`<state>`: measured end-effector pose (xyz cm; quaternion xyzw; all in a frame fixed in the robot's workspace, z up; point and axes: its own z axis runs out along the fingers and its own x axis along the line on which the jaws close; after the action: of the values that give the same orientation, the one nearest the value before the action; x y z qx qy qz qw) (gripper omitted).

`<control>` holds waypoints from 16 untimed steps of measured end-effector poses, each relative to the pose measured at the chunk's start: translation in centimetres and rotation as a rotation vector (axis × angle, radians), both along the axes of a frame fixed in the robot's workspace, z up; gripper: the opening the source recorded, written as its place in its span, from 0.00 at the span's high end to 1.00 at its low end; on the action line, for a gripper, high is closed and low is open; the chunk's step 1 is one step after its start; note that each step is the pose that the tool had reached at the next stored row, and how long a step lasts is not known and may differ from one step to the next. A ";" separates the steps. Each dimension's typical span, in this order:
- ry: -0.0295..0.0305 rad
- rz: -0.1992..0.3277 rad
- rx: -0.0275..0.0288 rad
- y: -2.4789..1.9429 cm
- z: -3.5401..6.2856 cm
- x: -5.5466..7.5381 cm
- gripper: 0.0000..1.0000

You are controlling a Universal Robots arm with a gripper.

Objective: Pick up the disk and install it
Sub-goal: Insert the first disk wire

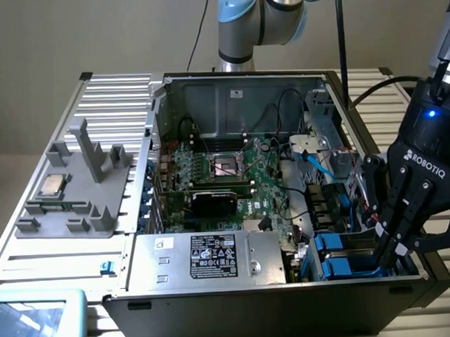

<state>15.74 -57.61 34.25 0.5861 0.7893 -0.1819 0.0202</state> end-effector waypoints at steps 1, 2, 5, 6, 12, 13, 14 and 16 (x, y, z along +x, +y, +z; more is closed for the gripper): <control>0.0000 0.000 -0.0001 0.00 0.00 0.0 0.84; 0.0000 0.000 0.0001 0.01 -0.01 0.0 0.84; 0.0000 -0.003 -0.0019 0.10 0.00 0.0 0.84; 0.0000 -0.005 -0.0033 0.13 0.00 0.0 0.84; 0.0000 -0.006 -0.0123 0.62 0.00 0.0 0.84; 0.0001 -0.007 -0.0133 0.74 0.00 0.0 0.84; 0.0003 -0.007 -0.0143 0.85 0.00 0.0 0.84; 0.0007 -0.007 -0.0190 1.01 0.00 0.0 0.84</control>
<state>15.71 -56.60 34.25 0.5885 0.7855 -0.1896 0.0249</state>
